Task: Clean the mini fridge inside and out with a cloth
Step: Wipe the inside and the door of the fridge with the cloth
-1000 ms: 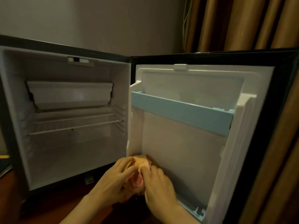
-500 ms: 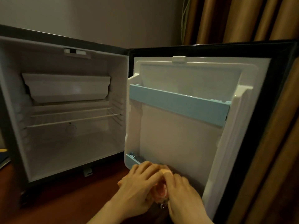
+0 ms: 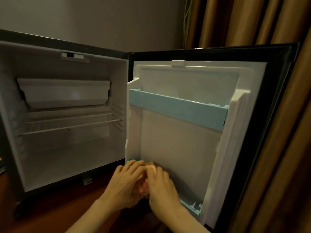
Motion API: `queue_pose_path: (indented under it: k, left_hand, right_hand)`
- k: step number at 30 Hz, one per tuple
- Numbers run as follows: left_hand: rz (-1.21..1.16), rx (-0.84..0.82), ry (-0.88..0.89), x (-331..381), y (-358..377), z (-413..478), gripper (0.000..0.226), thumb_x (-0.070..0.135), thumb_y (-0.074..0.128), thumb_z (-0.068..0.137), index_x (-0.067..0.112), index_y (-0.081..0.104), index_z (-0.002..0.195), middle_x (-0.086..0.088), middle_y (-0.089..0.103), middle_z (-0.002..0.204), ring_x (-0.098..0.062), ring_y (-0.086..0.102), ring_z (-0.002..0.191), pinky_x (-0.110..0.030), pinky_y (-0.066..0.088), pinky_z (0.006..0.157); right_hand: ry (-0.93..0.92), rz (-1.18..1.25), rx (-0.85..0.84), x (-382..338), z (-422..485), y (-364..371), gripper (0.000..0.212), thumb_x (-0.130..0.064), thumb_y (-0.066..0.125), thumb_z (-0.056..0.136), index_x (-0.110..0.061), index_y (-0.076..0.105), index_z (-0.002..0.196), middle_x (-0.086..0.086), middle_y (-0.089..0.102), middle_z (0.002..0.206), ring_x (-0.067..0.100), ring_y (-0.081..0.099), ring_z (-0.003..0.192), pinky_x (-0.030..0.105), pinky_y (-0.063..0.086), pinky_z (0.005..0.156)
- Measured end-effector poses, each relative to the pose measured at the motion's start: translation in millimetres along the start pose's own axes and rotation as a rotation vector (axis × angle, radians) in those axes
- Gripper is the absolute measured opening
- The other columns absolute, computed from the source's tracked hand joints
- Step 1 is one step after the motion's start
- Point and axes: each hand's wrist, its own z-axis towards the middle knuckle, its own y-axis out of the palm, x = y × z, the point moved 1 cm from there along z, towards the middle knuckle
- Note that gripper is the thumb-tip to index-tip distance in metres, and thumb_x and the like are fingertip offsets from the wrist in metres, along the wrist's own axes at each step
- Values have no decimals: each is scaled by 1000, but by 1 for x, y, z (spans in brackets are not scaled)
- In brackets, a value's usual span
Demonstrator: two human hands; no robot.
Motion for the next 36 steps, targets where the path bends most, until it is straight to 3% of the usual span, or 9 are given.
queue_pose_path:
  k: [6, 12, 17, 18, 21, 23, 30, 33, 36]
  left_hand:
    - [-67, -52, -93, -26, 1, 0, 82, 53, 66, 62, 27, 41, 136, 7, 39, 147, -19, 36, 135, -33, 46, 91]
    - [-107, 43, 18, 8, 0, -10, 74, 46, 71, 56, 28, 49, 124, 6, 44, 140, -22, 42, 128, -34, 48, 88]
    - [-62, 124, 85, 36, -10, -13, 62, 49, 56, 62, 27, 53, 120, 4, 52, 134, -20, 47, 121, -32, 51, 83]
    - [-65, 154, 85, 39, -13, -12, 60, 49, 55, 64, 26, 54, 120, 4, 53, 133, -20, 49, 120, -32, 52, 83]
    - [-93, 275, 74, 43, -30, -10, 59, 44, 60, 68, 23, 51, 123, 1, 51, 134, -24, 53, 119, -37, 56, 83]
    - [-91, 385, 73, 45, -49, -8, 55, 41, 63, 72, 23, 50, 122, -3, 51, 135, -28, 53, 119, -39, 56, 81]
    - [78, 654, 154, 67, -138, 4, 43, 35, 66, 81, 22, 50, 120, -12, 50, 133, -37, 53, 118, -47, 55, 78]
    - [119, 730, 218, 90, -174, 18, 52, 27, 72, 78, 22, 47, 123, -10, 47, 135, -36, 51, 120, -48, 54, 80]
    - [140, 806, 276, 116, -204, 37, 43, 31, 65, 85, 21, 46, 123, -10, 47, 134, -36, 52, 118, -48, 54, 77]
  right_hand:
    - [-36, 16, 69, -7, 21, 13, 66, -6, 58, 83, -16, 24, 138, 11, 37, 133, 30, 42, 117, 36, 42, 93]
    - [-47, -16, 50, 8, -10, 2, 65, -4, 53, 87, -18, 19, 140, 10, 33, 136, 28, 38, 119, 34, 42, 94]
    - [-50, -51, -14, 15, -30, -22, 64, -8, 56, 87, -18, 23, 141, 9, 31, 141, 26, 34, 124, 33, 38, 100]
    - [-69, -53, 40, 15, -32, -26, 66, -11, 65, 81, -18, 30, 136, 9, 37, 137, 25, 40, 120, 31, 42, 96]
    - [-104, -9, 211, 11, -38, -40, 79, -21, 91, 37, -23, 49, 103, -1, 61, 94, 14, 59, 75, 19, 50, 55]
    - [-135, 42, 303, 6, -43, -51, 72, -14, 88, 39, -23, 54, 102, -1, 61, 90, 13, 57, 68, 17, 47, 48]
    - [-284, 103, 608, 1, -72, -120, 75, -4, 75, 56, -16, 50, 126, 6, 50, 117, 19, 54, 92, 19, 54, 64]
    - [-322, 123, 732, 4, -87, -153, 57, -23, 50, 72, -19, 41, 129, 10, 39, 131, 21, 45, 111, 17, 42, 81]
    - [-311, 84, 802, 16, -95, -181, 62, -19, 60, 69, -22, 40, 128, 14, 35, 135, 30, 43, 119, 15, 31, 83]
